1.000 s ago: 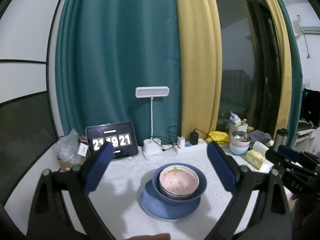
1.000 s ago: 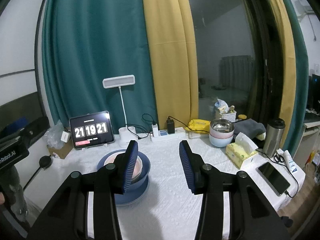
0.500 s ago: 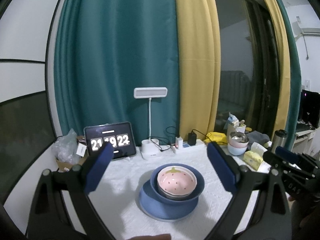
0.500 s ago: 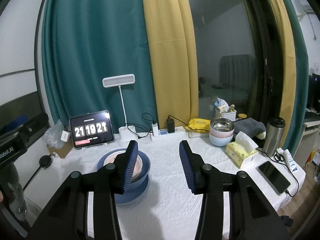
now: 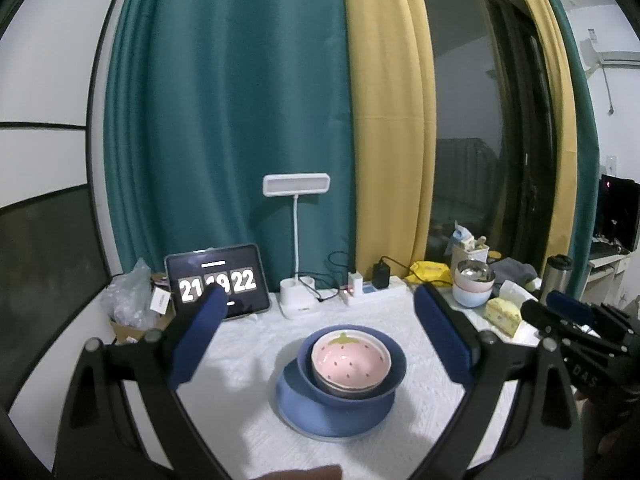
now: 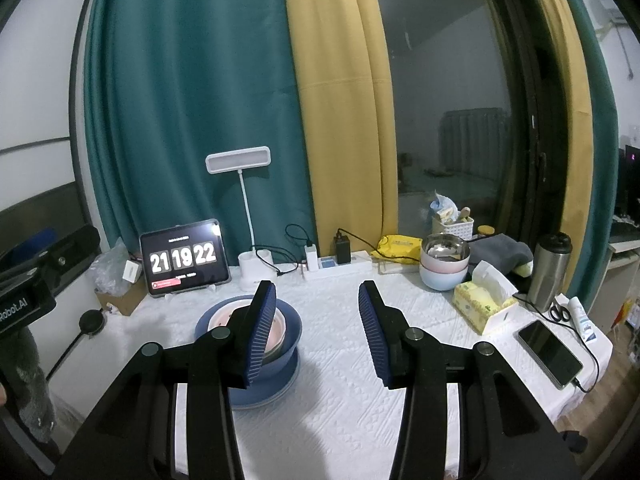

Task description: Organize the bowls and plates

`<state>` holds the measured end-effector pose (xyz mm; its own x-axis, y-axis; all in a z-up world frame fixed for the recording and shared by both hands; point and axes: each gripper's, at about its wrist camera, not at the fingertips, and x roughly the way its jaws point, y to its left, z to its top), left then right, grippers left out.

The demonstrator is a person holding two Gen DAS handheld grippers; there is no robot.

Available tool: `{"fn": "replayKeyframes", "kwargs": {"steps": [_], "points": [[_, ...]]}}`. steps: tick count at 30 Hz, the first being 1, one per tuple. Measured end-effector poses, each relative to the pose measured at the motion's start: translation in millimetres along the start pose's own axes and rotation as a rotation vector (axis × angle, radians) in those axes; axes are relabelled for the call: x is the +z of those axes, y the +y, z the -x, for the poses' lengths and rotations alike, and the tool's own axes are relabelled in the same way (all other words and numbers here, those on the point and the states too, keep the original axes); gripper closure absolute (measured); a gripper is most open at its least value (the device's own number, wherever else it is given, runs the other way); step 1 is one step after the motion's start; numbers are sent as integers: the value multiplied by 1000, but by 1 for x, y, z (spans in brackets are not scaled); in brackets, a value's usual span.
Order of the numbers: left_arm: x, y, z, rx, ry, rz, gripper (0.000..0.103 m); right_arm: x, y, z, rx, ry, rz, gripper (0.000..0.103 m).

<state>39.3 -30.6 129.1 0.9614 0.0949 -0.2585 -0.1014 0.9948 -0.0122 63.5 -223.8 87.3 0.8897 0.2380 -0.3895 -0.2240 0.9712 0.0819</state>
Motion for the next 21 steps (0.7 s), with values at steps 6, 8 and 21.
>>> {"fn": "replayKeyframes", "kwargs": {"steps": [6, 8, 21], "points": [[0, 0, 0, 0, -1, 2, 8, -2, 2, 1, 9, 4, -1, 57], [0, 0, -1, 0, 0, 1, 8, -3, 2, 1, 8, 2, -2, 57], [-1, 0, 0, 1, -4, -2, 8, -6, 6, 2, 12, 2, 3, 57]]}}
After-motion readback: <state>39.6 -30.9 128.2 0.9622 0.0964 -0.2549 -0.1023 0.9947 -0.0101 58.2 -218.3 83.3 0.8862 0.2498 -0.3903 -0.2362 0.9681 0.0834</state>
